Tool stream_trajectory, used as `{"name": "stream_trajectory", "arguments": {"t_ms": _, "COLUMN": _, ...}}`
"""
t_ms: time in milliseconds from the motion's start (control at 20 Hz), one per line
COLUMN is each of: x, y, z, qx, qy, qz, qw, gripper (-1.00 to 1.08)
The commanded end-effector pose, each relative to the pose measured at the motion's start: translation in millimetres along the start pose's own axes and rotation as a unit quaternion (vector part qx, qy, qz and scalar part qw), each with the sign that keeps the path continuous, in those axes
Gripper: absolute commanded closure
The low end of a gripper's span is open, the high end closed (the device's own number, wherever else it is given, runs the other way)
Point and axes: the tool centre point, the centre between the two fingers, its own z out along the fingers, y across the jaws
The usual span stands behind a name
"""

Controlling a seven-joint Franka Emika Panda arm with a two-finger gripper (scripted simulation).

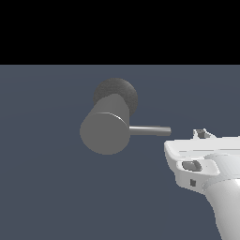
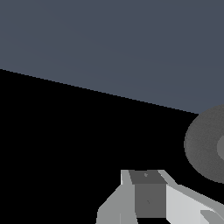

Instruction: Turn on the faucet by rotating a designated handle.

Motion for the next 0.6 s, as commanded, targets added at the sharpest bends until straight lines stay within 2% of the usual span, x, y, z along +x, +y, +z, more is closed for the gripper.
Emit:
{"name": "stream_trajectory", "arguments": {"t_ms": 0, "x": -3, "y": 11, "z": 1, "qx": -0.010, "qy": -0.001, "qz": 0.008, "qw": 0.9999, "gripper": 1.08}}
{"name": "stream_trajectory", "arguments": {"t_ms": 300, "x": -15, "y": 34, "z": 7, "qx": -0.031, "qy": -0.009, "qz": 0.012, "qw": 0.9994, "gripper": 1.08}}
{"name": "stream_trajectory", "arguments": {"t_ms": 550, "x": -15, "y": 38, "z": 8, "qx": -0.027, "qy": -0.009, "qz": 0.023, "qw": 0.9993, "gripper": 1.08}}
